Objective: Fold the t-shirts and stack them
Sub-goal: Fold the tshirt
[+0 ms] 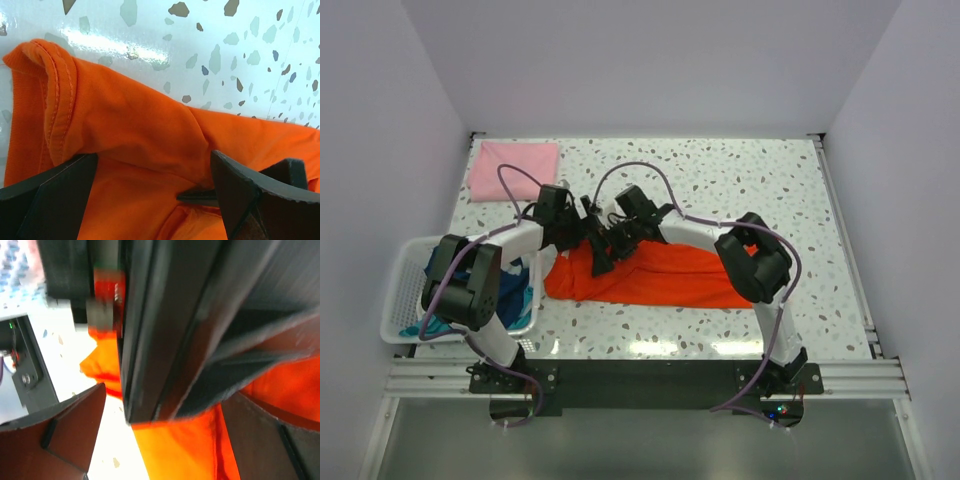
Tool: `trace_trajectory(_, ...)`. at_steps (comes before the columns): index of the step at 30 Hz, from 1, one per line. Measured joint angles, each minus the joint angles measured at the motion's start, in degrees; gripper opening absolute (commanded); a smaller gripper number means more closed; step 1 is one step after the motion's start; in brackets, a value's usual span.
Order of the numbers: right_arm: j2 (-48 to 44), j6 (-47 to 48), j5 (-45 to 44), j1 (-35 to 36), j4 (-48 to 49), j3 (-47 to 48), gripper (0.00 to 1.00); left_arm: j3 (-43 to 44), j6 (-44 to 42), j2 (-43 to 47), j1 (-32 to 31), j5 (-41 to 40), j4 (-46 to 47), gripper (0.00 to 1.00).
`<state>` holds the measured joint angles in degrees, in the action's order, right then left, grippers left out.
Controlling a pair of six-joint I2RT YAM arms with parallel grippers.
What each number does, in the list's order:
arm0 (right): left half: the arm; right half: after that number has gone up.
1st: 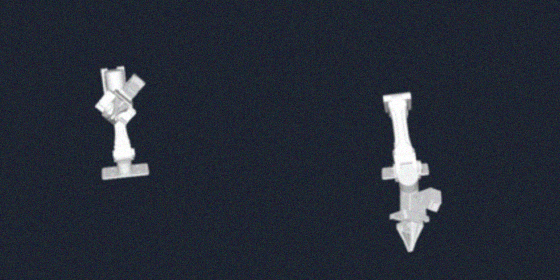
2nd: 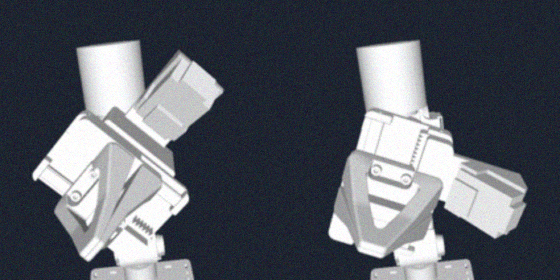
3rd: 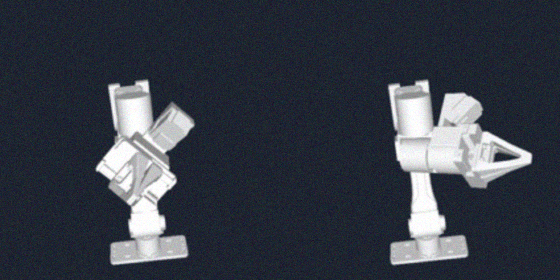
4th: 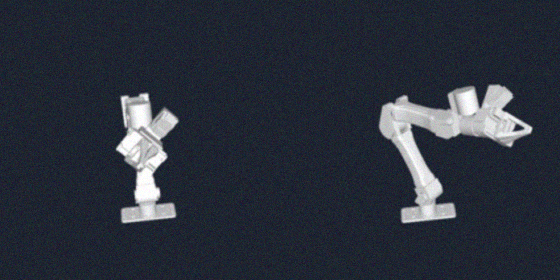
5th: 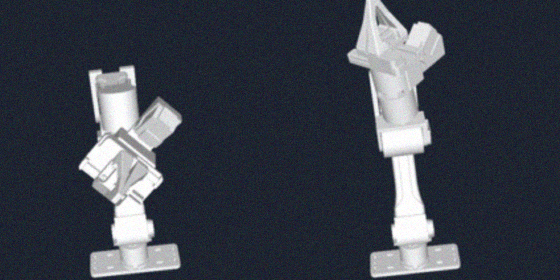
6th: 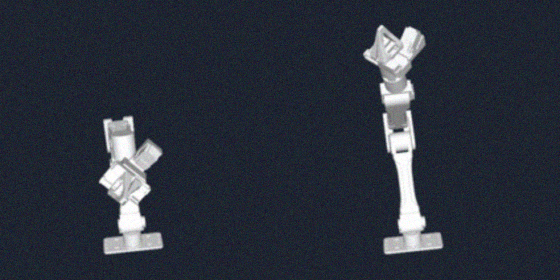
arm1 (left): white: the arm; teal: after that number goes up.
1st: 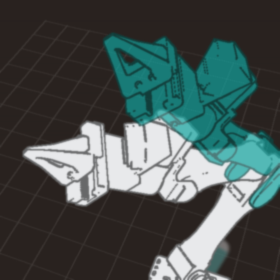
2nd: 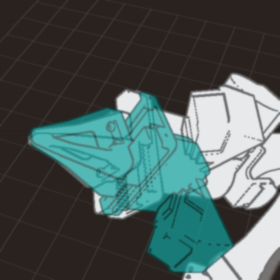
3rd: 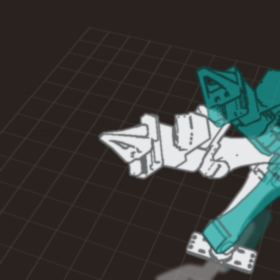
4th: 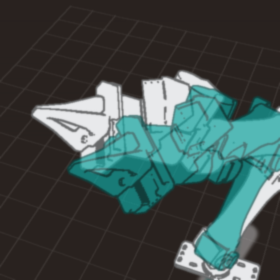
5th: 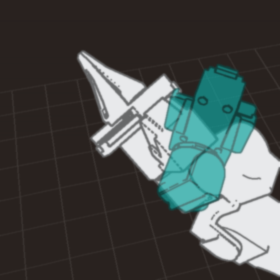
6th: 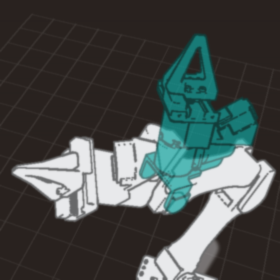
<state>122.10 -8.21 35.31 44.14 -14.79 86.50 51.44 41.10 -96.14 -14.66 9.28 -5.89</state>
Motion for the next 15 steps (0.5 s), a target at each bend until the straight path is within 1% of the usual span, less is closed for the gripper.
trace_trajectory(4, -3.4, 1.0, -0.1, 0.3, -0.1, -5.3, 0.99, 0.3, -0.2, 0.0, 0.0, -0.3, -0.6, 1.00)
trace_trajectory(7, -8.0, 1.2, 0.0, 0.9, -0.1, -11.2, 0.99, 0.8, -0.2, -0.1, 0.0, -0.7, -0.8, 1.00)
trace_trajectory(12, -20.3, 0.0, 0.3, 1.8, 2.3, -24.8, 0.99, 1.4, -0.3, -0.2, 0.0, -1.6, -1.6, 1.00)
trace_trajectory(15, -28.1, -1.3, -0.6, 2.1, 2.6, -30.8, 0.99, 1.8, -0.4, -0.2, 0.0, -1.9, -2.1, 1.00)
